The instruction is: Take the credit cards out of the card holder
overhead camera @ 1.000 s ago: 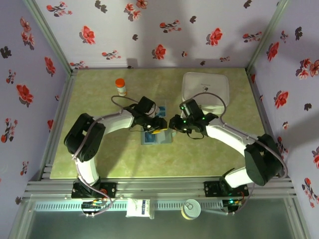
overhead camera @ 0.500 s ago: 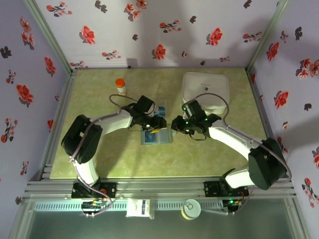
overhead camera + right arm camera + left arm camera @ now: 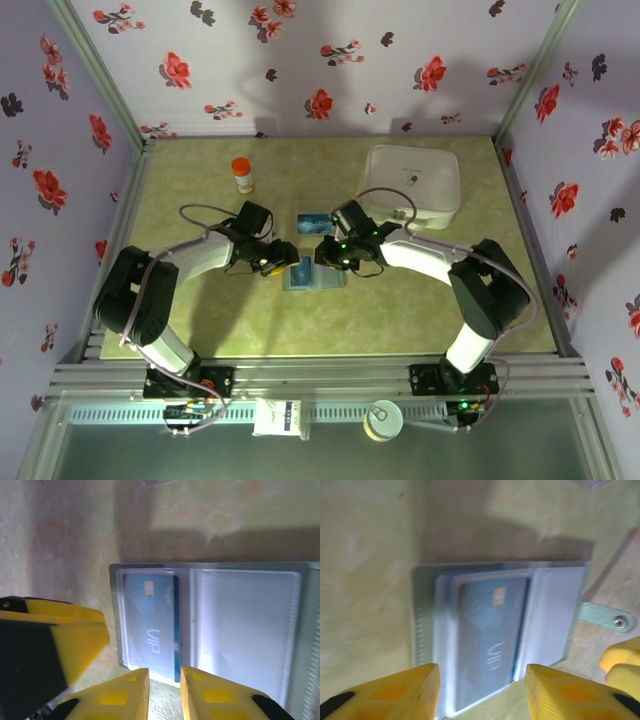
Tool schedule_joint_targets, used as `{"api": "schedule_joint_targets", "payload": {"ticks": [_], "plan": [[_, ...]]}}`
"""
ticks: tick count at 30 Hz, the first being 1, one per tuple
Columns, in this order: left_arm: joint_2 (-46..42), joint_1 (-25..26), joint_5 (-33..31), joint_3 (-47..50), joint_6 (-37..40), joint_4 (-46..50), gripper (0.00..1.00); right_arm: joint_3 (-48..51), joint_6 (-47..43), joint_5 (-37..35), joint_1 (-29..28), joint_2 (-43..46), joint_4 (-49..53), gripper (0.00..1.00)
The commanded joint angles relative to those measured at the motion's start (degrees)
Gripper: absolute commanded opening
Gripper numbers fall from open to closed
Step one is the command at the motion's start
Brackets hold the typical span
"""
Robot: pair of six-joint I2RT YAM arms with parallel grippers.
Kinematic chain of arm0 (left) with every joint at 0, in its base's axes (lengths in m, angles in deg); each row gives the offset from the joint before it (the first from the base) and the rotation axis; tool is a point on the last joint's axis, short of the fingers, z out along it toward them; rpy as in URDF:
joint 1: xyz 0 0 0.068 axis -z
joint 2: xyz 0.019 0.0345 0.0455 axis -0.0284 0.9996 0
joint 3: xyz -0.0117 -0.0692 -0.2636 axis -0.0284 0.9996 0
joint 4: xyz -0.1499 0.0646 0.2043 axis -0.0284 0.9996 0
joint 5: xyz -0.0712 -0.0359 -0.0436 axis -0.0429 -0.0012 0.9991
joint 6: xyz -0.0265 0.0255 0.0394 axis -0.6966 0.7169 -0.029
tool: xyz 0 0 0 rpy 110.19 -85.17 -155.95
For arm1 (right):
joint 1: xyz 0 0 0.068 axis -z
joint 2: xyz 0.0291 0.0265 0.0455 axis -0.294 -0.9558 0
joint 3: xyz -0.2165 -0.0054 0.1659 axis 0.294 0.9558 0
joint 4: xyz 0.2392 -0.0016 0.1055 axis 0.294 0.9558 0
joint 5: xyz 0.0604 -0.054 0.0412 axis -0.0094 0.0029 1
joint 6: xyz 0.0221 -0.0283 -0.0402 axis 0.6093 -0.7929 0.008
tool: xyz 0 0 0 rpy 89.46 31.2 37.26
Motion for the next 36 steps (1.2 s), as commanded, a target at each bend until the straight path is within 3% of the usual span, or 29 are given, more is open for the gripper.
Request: {"api": "schedule_joint_targets", "payload": {"ticks": [1, 9, 14, 36], "plan": [[-0.87, -0.67, -0.85, 1.01, 2.55, 0.96, 0.43, -2.42, 1.79, 2.51, -0.67, -2.77, -2.64, 0.24], [1.48, -0.78, 0.58, -0.67, 3.22, 0.42, 0.2, -3.64, 2.39, 3.71, -1.06, -6.5, -4.58, 0.22], [3.34, -0.8, 0.94, -0.88, 3.4, 0.32, 0.11, -4.49, 2.32, 4.55, -1.14, -8.35, -4.9, 0.22], [5.55, -0.87, -0.47, -0.1, 3.17, 1.36, 0.07, -4.1, 2.12, 5.09, -1.15, -12.16, -5.93, 0.24]]}}
